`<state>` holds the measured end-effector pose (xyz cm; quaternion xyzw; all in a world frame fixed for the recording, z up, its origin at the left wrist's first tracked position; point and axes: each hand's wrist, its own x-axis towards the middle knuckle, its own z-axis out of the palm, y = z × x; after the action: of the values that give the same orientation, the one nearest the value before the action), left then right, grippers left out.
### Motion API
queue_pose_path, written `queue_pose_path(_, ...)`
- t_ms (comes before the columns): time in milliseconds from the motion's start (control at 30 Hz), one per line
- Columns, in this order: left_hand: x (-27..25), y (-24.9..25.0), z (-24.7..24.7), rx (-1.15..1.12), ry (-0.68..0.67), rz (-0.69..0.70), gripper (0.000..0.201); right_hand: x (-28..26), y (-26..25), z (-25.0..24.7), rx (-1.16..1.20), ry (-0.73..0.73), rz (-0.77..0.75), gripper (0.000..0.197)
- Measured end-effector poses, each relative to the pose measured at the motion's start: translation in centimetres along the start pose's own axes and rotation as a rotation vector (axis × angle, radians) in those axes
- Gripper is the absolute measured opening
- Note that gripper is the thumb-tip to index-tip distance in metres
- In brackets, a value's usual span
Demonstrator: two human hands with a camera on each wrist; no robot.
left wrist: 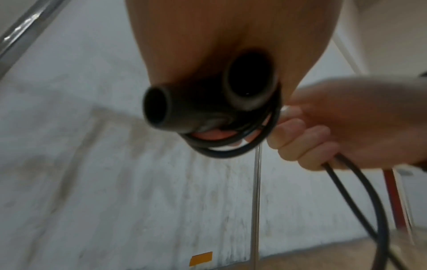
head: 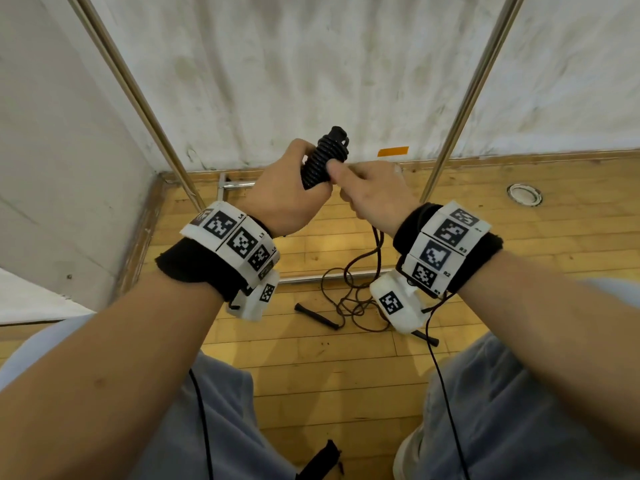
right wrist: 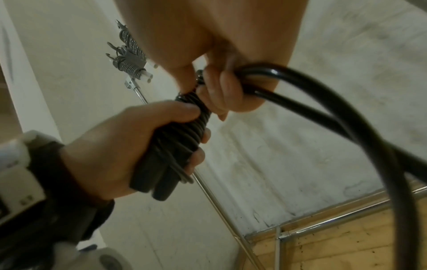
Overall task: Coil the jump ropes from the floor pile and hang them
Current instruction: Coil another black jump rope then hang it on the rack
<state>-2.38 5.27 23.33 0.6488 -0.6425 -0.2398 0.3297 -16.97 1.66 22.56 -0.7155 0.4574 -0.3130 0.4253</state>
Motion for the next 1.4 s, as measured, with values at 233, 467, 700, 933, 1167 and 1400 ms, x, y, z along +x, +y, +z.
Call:
queue_pose_path(233,0.0,0.8,-0.2,-0.313,-0.213,0.021,0.016,0.3,0.3,-1.0,0.11,0.01,-0.034,0.036)
queue_pose_path(467,0.2,0.0,-1.6,-0.371,-0.355,-0.111,0.036,-0.4,0.6,-1.8,0.031,-0.124,-0.154,0.01)
queue_pose_path(700,0.3,-0.5,-1.2,-0.29,-0.198,-0.054,0.024,0.5,1.1,-2.2,-0.062,-0.061,-0.081,0.033)
queue_pose_path(933,0.1,-0.1,-1.1,-0.339,-0.169,-0.126,0.025,0.1,0.4,-2.0,-0.057,-0.057,-0.104,0.037)
queue_pose_path(1167,0.0,0.3,-0.3,-0.267,-0.185,-0.061,0.016,0.1,0.3,-1.7,-0.038,-0.04,-0.067,0.035)
queue_pose_path(1400,0.1,0.7,0.2,-0.165,-0.237,0.081,0.011,0.4,1.0,-1.3,-0.092,0.035,-0.059,0.043)
